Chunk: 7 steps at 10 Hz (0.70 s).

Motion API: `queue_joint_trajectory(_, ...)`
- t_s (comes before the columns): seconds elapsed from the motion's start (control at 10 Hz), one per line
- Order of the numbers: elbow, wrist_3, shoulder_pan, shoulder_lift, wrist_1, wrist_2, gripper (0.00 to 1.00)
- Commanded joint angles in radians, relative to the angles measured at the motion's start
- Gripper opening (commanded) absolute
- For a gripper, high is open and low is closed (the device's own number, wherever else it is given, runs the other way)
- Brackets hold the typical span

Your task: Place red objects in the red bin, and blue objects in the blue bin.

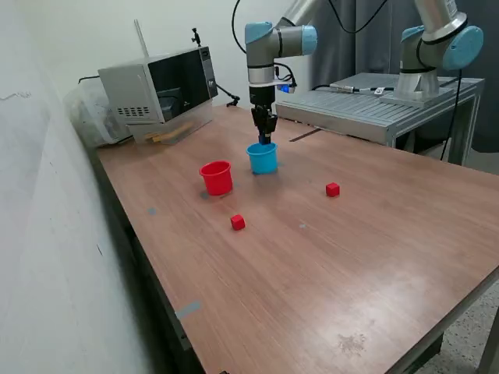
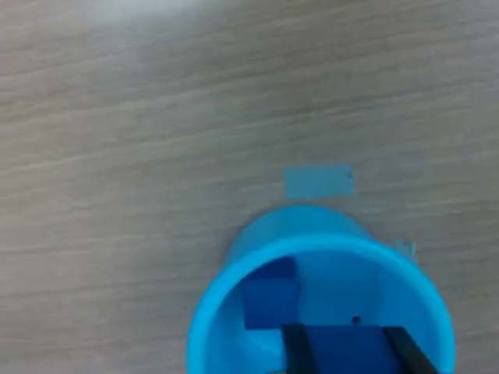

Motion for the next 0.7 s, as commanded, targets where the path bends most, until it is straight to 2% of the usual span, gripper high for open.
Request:
queue_joint_trajectory(0.0, -0.007, 0.0, -0.011, 0.005, -0.009, 0.0, 1.0)
queue_joint_trajectory(0.4, 0.001, -0.003, 0.003, -0.018, -0.001, -0.006, 1.0)
queue_joint_trajectory(0.6, 0.033, -0.002, 0.036, -0.102, 0.008, -0.001, 1.0)
